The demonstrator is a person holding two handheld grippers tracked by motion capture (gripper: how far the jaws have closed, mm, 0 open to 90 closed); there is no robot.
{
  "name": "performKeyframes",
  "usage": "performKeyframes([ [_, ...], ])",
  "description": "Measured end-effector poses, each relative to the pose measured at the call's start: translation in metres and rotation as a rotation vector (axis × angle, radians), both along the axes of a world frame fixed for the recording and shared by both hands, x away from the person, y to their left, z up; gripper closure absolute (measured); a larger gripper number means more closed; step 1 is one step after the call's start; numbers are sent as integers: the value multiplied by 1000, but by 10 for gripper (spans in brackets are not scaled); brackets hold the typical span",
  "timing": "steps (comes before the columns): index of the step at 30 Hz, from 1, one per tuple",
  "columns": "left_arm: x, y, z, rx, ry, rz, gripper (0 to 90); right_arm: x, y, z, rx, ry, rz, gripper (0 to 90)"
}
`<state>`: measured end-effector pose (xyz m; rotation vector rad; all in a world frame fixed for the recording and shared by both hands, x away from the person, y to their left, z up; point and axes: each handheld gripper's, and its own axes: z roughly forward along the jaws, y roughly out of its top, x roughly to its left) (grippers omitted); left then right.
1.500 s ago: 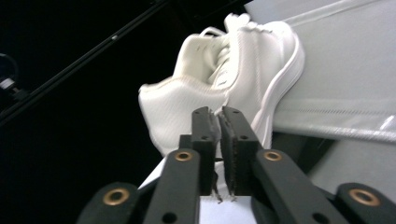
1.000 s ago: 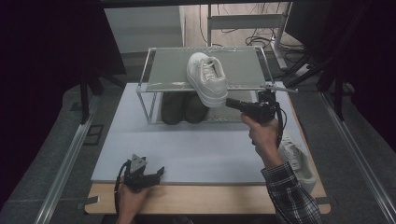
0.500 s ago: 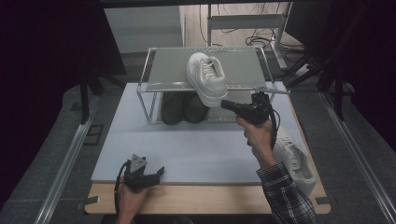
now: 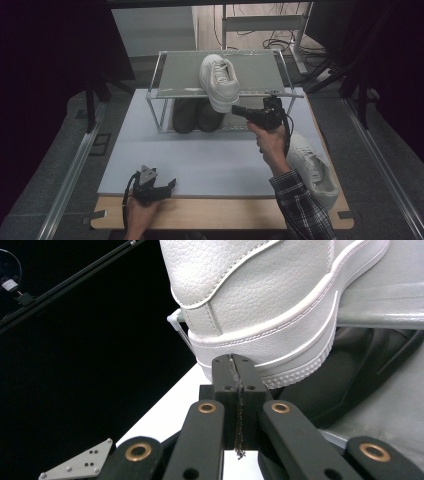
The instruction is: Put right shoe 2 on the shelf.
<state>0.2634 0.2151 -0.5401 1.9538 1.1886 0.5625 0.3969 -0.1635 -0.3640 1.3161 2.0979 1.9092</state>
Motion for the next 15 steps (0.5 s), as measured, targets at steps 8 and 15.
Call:
performKeyframes([
  [8, 0, 0, 0, -2, 0, 0, 128, 13, 14, 0, 1, 14, 3, 894],
  [15, 0, 0, 0, -2, 0, 0, 128, 24, 27, -1, -6, 20, -1, 894],
])
